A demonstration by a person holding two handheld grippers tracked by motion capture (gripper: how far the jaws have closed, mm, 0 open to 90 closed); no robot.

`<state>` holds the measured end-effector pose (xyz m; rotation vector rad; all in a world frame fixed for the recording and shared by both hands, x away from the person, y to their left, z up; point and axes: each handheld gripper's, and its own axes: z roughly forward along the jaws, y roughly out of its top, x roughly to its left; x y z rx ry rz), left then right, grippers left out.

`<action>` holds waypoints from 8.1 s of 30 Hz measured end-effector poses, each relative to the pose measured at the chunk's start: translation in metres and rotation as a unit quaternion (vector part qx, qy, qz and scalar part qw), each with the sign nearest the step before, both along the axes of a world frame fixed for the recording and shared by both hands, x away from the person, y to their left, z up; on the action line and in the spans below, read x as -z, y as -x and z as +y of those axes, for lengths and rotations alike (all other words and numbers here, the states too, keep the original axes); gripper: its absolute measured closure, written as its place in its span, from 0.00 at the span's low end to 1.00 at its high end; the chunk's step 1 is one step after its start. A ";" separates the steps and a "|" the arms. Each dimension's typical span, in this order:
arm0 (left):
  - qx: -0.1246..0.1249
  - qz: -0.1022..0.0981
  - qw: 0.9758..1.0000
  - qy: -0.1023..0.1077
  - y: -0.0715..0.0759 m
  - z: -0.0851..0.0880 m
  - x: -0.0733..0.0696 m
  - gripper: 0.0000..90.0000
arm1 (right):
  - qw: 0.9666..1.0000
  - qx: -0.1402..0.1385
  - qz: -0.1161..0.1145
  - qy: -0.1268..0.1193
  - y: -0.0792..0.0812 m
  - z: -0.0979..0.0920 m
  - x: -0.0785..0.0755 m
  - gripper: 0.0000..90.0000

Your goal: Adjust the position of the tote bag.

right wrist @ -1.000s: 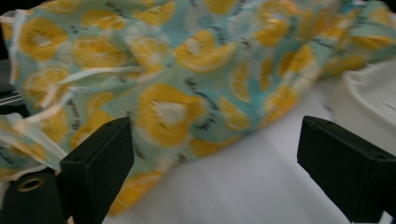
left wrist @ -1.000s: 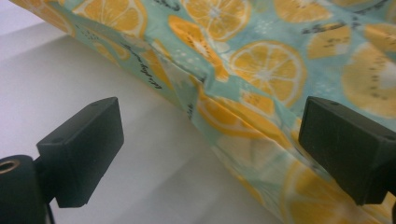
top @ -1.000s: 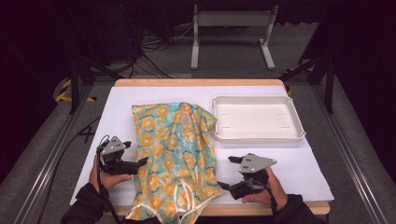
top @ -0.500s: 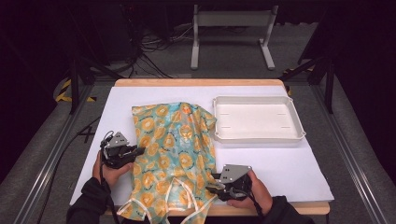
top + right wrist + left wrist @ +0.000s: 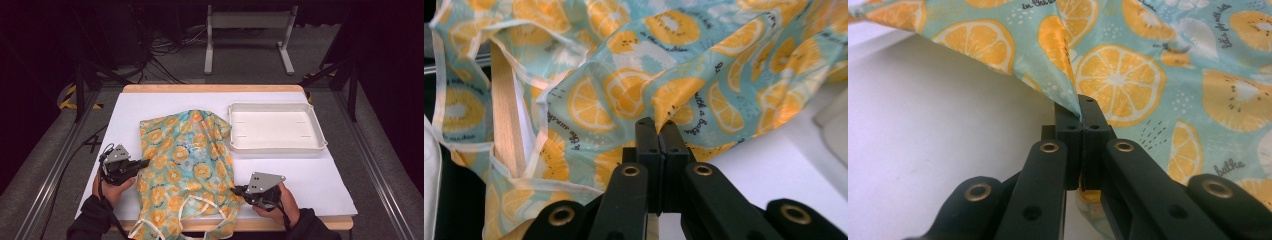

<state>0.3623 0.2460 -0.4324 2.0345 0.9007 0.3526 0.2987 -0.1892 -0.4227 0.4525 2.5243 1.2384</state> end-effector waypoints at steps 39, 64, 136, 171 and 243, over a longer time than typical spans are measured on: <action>0.030 -0.045 0.998 -0.016 0.079 -0.006 -0.021 0.16 | 0.997 0.028 -0.046 -0.060 -0.001 -0.027 -0.032 1.00; 0.065 0.039 0.993 -0.092 0.077 -0.036 0.022 0.43 | 0.998 0.042 -0.026 -0.046 -0.011 -0.033 -0.021 1.00; -0.045 -0.163 0.986 -0.006 0.043 0.013 -0.061 0.83 | 0.976 0.007 -0.157 -0.151 -0.040 0.022 -0.102 1.00; 0.108 -0.055 0.987 -0.102 0.040 -0.065 0.018 0.06 | 0.998 0.015 -0.034 -0.050 -0.064 0.025 -0.046 0.97; 0.059 -0.239 0.960 0.134 0.068 -0.011 -0.133 1.00 | 0.971 -0.001 -0.176 -0.159 -0.039 0.012 -0.142 1.00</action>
